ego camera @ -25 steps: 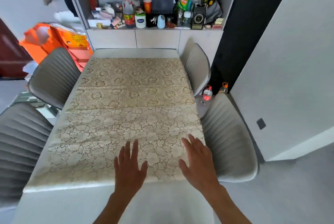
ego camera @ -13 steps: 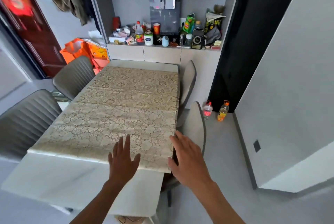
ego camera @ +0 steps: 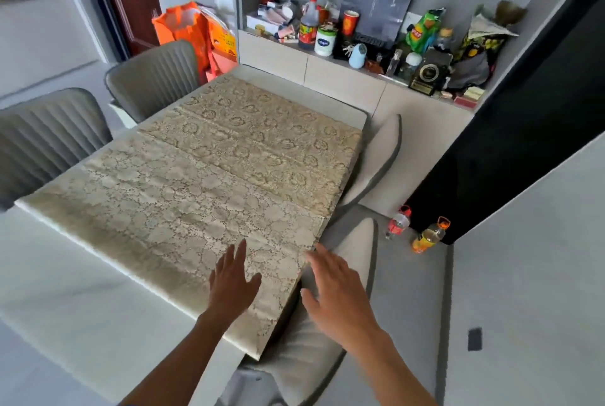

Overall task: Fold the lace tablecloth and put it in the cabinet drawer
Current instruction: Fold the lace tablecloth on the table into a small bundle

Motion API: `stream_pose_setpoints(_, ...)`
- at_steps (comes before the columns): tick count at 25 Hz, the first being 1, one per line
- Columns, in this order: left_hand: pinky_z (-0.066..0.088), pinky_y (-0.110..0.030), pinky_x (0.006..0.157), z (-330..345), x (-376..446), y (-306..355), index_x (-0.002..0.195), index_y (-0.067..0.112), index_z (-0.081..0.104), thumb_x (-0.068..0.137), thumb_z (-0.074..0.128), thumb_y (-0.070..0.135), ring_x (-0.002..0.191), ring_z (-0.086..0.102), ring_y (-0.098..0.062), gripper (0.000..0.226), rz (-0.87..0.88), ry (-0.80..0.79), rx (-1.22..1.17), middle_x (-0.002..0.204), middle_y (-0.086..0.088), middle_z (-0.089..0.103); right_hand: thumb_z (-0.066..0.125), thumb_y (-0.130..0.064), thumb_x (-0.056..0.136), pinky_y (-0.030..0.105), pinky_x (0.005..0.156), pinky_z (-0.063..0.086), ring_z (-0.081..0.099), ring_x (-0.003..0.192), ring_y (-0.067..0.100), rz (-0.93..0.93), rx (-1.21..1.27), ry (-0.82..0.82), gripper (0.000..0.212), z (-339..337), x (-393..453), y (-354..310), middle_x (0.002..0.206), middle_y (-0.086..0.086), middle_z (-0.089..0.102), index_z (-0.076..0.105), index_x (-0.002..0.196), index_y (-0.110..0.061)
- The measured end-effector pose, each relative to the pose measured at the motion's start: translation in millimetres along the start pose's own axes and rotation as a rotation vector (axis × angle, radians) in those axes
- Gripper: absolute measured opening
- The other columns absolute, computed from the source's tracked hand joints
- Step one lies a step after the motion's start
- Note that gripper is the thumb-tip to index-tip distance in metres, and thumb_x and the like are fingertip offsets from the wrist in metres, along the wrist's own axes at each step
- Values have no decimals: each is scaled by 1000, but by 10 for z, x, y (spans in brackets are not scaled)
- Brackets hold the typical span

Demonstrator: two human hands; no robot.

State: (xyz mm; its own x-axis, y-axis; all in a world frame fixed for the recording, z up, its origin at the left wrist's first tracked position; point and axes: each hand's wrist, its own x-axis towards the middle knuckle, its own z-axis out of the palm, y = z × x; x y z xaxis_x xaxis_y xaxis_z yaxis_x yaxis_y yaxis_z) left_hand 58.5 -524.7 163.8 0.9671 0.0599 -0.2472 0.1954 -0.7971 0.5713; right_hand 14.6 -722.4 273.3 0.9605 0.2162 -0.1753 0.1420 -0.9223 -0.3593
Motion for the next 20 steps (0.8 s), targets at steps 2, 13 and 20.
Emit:
stream_pose_setpoints(2, 19, -56, 117, -37, 125, 4, 155, 26, 4, 92, 57, 37, 149, 16, -28, 83, -61, -12, -27, 163, -6, 13, 51, -32, 95, 42, 114, 34, 33, 141, 23, -54, 13, -42, 54, -52, 421, 77, 156, 0, 29, 30, 144, -22)
stream_pose_setpoints(13, 23, -51, 119, 461, 1305, 7, 155, 29, 8, 93, 53, 34, 150, 11, -26, 76, -362, -67, -29, 164, -3, 9, 53, -26, 89, 27, 69, 43, 62, 90, 18, -78, 46, -308, 45, 577, 3266, 805, 124, 4, 63, 48, 133, -17)
stream_pose_setpoints(20, 13, -46, 122, 1137, 1895, 323, 155, 28, 7, 92, 54, 36, 150, -6, -26, 78, -551, -128, -60, 164, 0, -9, 64, -31, 83, 36, 84, 49, 54, 107, 29, 30, 16, -391, 46, 1170, 4029, 1290, 124, 11, 47, 46, 121, -14)
